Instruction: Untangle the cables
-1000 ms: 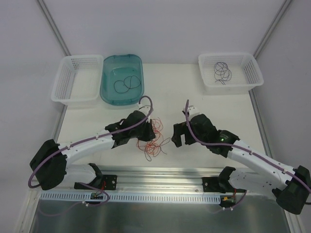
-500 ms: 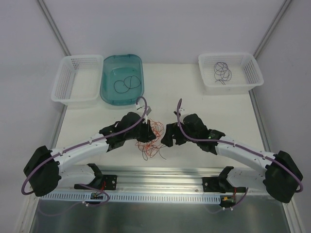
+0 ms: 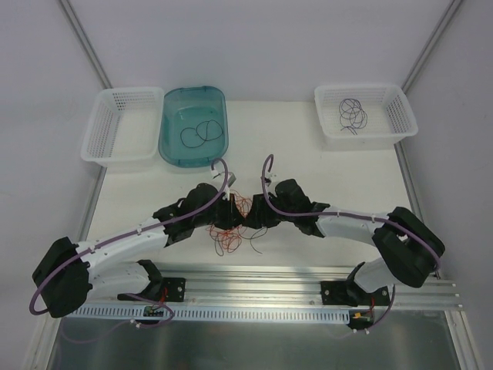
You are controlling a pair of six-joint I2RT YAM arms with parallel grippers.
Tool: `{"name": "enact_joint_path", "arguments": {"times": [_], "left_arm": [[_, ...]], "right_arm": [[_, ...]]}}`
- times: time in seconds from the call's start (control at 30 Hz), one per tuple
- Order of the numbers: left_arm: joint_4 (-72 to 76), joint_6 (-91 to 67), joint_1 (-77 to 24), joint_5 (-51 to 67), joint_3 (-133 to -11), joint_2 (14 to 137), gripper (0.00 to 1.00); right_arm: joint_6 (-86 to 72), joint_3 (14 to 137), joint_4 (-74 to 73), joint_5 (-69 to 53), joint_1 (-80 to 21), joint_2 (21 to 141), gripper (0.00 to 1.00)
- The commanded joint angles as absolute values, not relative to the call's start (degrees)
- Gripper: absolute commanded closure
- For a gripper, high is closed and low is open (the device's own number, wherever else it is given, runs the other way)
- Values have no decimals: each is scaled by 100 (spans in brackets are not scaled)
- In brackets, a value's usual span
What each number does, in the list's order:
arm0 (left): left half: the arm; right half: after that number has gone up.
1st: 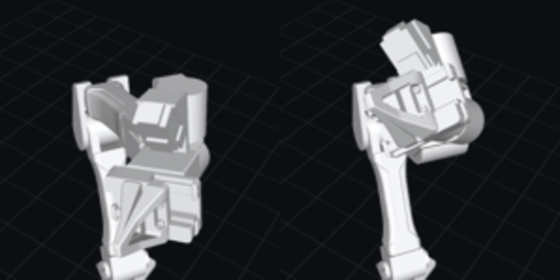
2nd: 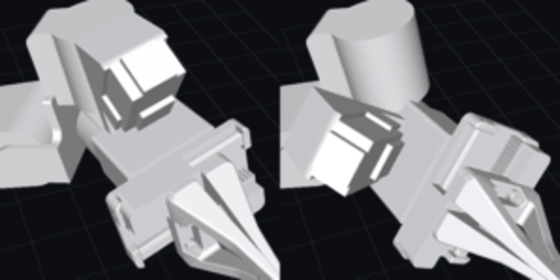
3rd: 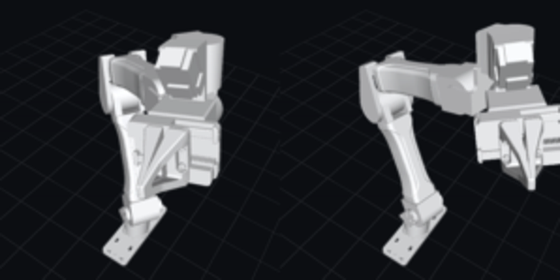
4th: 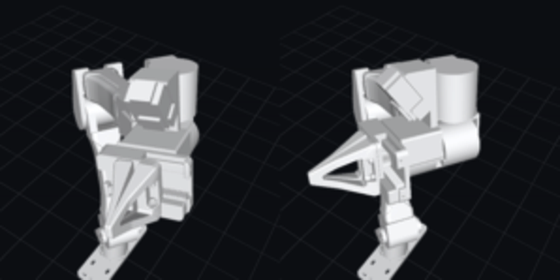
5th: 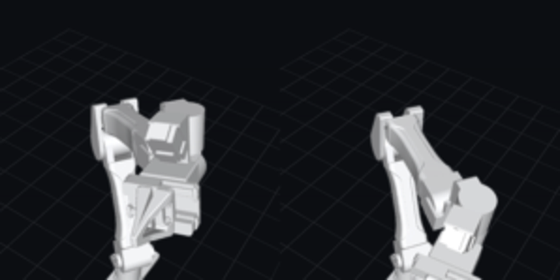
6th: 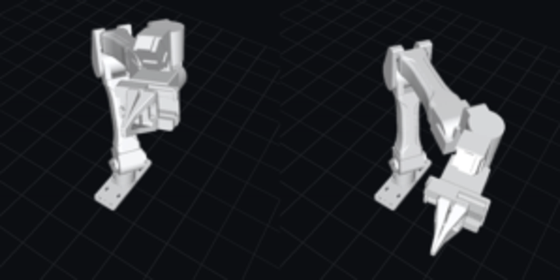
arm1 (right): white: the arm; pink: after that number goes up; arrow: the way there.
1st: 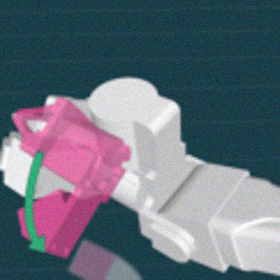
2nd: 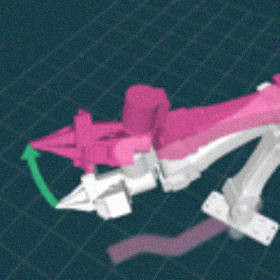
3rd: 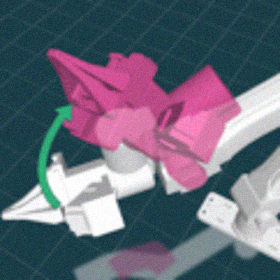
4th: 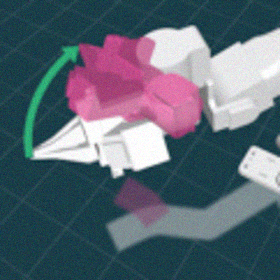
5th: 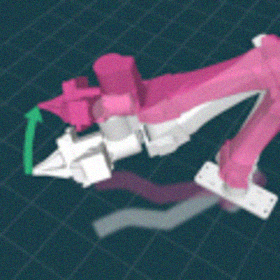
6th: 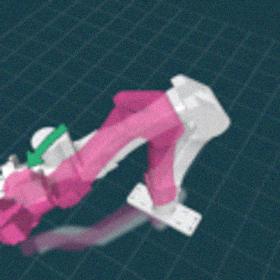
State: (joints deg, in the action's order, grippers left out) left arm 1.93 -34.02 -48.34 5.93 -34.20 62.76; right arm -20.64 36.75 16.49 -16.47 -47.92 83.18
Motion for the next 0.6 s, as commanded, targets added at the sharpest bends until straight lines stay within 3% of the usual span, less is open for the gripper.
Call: {"name": "enact_joint_path", "arguments": {"times": [0.0, 0.3, 0.4, 0.43, 0.57], "left_arm": [[545, -3559, -4852, 686, -3296, 6144, 100], [808, -3656, -4852, 510, -3041, 5872, 100], [817, -3639, -4852, 440, -2980, 5731, 100], [817, -3639, -4852, 379, -2953, 5687, 100], [607, -3542, -4843, 36, -2822, 5354, 100]], "right_arm": [[-2285, 3929, 2540, -1995, -4781, 8569, 44], [-2566, 3806, 3882, -2654, -4781, 9202, 64], [-2532, 3806, 3850, -2698, -4781, 9325, 82], [-2496, 3780, 3797, -2611, -4773, 9299, 93], [-2085, 3735, 3175, -2233, -4729, 8949, 99]]}}
